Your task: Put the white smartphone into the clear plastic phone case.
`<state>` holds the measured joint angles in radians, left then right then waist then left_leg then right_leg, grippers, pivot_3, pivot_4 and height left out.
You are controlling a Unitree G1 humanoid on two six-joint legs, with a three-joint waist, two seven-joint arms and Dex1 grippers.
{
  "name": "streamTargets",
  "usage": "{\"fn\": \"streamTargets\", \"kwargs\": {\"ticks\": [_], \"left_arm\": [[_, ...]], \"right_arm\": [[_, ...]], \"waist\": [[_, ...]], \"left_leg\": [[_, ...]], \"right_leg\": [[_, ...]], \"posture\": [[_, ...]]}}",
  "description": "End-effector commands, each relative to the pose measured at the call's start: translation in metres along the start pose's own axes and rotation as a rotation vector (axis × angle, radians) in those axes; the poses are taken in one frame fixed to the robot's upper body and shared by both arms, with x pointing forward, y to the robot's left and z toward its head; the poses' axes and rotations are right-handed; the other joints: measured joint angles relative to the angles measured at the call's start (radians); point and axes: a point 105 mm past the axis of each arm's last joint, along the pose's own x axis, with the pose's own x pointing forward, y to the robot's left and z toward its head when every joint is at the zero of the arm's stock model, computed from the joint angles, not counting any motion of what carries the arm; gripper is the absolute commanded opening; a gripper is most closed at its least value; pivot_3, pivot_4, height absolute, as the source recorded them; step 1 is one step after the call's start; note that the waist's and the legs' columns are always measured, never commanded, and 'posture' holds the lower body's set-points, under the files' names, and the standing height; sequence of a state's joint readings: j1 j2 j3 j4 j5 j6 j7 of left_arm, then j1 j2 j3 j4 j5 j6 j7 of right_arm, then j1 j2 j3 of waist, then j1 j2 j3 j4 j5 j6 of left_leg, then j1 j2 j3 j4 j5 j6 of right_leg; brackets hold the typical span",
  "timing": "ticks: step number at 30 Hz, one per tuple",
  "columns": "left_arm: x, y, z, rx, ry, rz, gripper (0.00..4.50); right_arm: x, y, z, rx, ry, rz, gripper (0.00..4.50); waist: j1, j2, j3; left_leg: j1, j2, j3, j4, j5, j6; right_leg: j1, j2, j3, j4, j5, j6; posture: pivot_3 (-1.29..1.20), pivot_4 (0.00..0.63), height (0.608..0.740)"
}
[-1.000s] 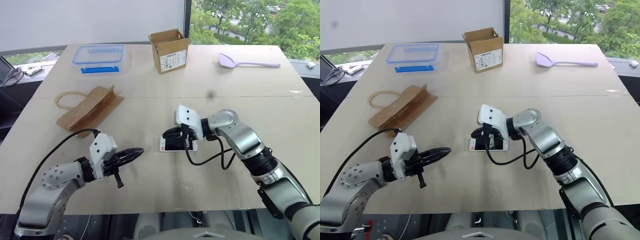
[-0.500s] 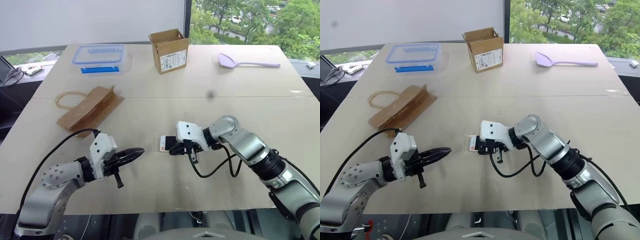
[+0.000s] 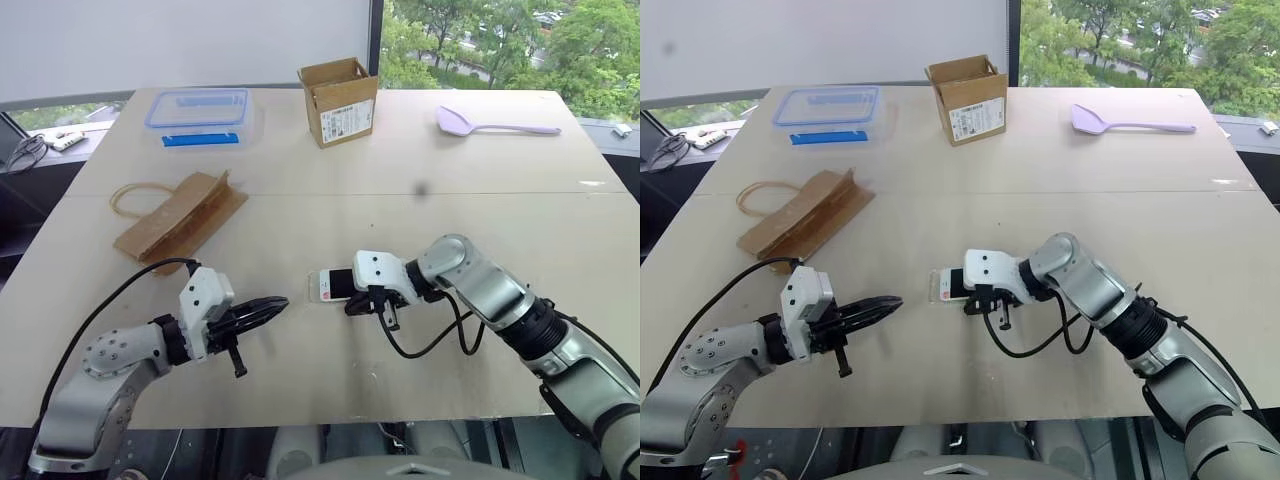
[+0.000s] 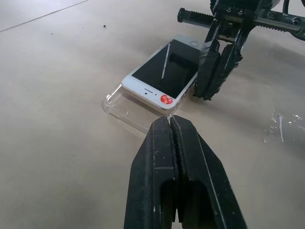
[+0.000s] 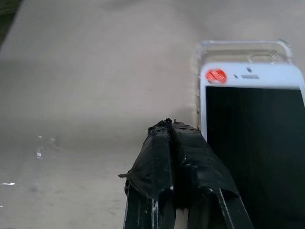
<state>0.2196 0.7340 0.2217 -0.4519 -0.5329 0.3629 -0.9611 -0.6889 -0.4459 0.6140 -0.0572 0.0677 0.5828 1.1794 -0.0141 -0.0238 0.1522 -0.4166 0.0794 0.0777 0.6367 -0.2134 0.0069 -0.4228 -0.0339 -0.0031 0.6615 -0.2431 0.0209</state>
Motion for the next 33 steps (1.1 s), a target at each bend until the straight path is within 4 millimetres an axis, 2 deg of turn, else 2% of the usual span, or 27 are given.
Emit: {"fn": "streamTargets", "kwargs": {"ticks": [1,5,9,12,15,18,33], "left_arm": [[0.001,-0.001,0.004,0.023,-0.018,-0.003,0.02],[0.001,-0.002,0.004,0.023,-0.019,0.000,0.02],[0.001,-0.001,0.004,0.023,-0.020,0.002,0.02],[0.001,-0.001,0.004,0.024,-0.022,0.002,0.02],[0.001,-0.002,0.004,0.024,-0.023,0.002,0.02],[0.001,-0.002,0.004,0.024,-0.023,0.002,0.02],[0.002,-0.002,0.004,0.024,-0.025,0.000,0.02]], "right_arm": [[-0.006,-0.004,0.013,-0.045,-0.024,-0.012,0.00],[-0.012,0.001,0.028,-0.026,-0.103,0.022,0.00],[-0.015,-0.003,0.044,-0.001,-0.180,0.011,0.00],[-0.014,-0.015,0.051,0.014,-0.214,-0.057,0.00],[-0.010,-0.035,0.046,0.024,-0.186,-0.173,0.00],[-0.006,-0.038,0.040,0.020,-0.155,-0.191,0.00],[0.021,-0.026,0.005,0.000,0.023,-0.134,0.00]], "waist": [[0.000,0.000,0.000],[0.000,0.000,0.000],[-0.001,0.000,0.000],[0.000,0.000,0.000],[-0.001,0.000,0.000],[0.002,0.000,0.000],[-0.002,0.000,0.000]], "left_leg": [[0.000,0.000,0.000,0.000,0.000,0.000],[0.000,0.000,0.000,0.000,0.000,0.000],[0.000,0.000,0.000,0.000,0.000,0.000],[0.000,0.000,0.000,0.000,0.000,0.000],[0.000,0.000,0.000,0.000,0.000,0.000],[0.000,0.000,0.000,0.000,0.000,0.000],[0.000,0.000,0.000,0.000,0.000,0.000]], "right_leg": [[0.000,0.000,0.000,0.000,0.000,0.000],[0.000,0.000,0.000,0.000,0.000,0.000],[0.000,0.000,0.000,0.000,0.000,0.000],[0.000,0.000,0.000,0.000,0.000,0.000],[0.000,0.000,0.000,0.000,0.000,0.000],[0.000,0.000,0.000,0.000,0.000,0.000],[0.000,0.000,0.000,0.000,0.000,0.000]], "posture": [[0.00,0.150,0.740],[0.00,0.150,0.740],[0.00,0.150,0.740],[0.00,0.150,0.740],[0.00,0.150,0.740],[0.00,0.150,0.740],[0.00,0.150,0.740]]}}
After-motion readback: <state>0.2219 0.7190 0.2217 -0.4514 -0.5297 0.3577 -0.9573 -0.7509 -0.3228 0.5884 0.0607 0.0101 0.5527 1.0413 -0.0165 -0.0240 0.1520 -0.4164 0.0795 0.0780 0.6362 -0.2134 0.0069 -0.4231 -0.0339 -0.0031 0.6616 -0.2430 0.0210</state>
